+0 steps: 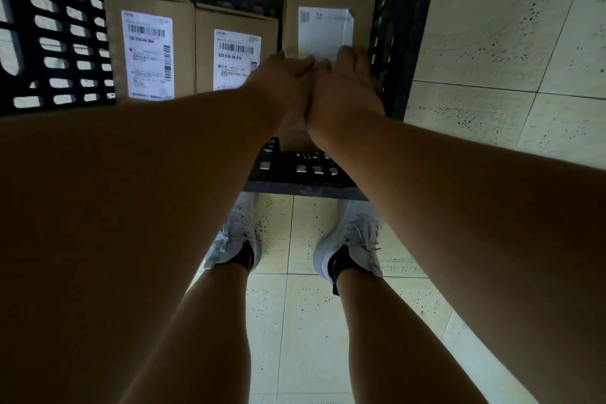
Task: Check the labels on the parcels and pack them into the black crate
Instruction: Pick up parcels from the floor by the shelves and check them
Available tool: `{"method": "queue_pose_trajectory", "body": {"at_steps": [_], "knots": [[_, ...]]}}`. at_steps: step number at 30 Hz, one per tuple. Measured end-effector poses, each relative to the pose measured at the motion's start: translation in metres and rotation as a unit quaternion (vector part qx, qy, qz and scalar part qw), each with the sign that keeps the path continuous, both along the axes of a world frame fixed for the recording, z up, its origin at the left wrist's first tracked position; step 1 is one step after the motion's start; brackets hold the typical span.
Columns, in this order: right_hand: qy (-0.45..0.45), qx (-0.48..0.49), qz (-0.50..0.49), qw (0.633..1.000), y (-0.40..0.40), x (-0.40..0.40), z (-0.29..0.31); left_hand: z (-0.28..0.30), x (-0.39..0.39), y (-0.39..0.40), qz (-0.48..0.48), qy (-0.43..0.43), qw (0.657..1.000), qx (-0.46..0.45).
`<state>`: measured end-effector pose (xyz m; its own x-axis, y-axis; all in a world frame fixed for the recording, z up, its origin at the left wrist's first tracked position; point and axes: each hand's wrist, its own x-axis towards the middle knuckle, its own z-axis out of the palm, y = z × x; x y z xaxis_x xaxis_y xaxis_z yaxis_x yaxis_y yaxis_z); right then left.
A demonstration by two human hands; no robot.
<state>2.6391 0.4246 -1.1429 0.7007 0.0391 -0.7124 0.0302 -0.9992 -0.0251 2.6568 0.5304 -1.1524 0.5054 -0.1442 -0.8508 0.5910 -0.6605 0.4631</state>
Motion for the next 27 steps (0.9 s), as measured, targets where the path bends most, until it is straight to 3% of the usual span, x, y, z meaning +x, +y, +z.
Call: {"method": "queue_pose_trajectory", "body": {"at_steps": [3,5,10,13,16,18,27], "knots": [[-0.019,0.002,0.015,1.0,0.0,-0.002,-0.003,0.003,0.001,-0.001,0.078,-0.007,0.997,-0.011],[-0.021,-0.003,0.024,1.0,0.001,-0.003,-0.006,0.002,-0.002,-0.001,0.08,-0.01,0.997,-0.01],[0.006,-0.006,0.051,0.999,-0.002,0.001,0.0,0.007,-0.007,-0.003,-0.058,-0.033,0.997,0.039],[0.052,0.008,0.044,0.998,-0.004,0.01,0.013,0.022,-0.007,-0.007,-0.233,-0.022,0.958,0.166],[0.079,0.041,0.062,0.994,-0.005,0.023,0.039,0.053,-0.001,-0.007,-0.235,-0.061,0.951,0.192],[0.067,0.066,0.012,0.996,-0.008,0.03,0.064,0.082,0.003,-0.005,-0.22,-0.11,0.95,0.191],[-0.137,0.103,-0.056,0.984,-0.005,0.038,0.246,0.273,0.021,-0.001,-0.2,-0.268,0.921,0.202]]}}
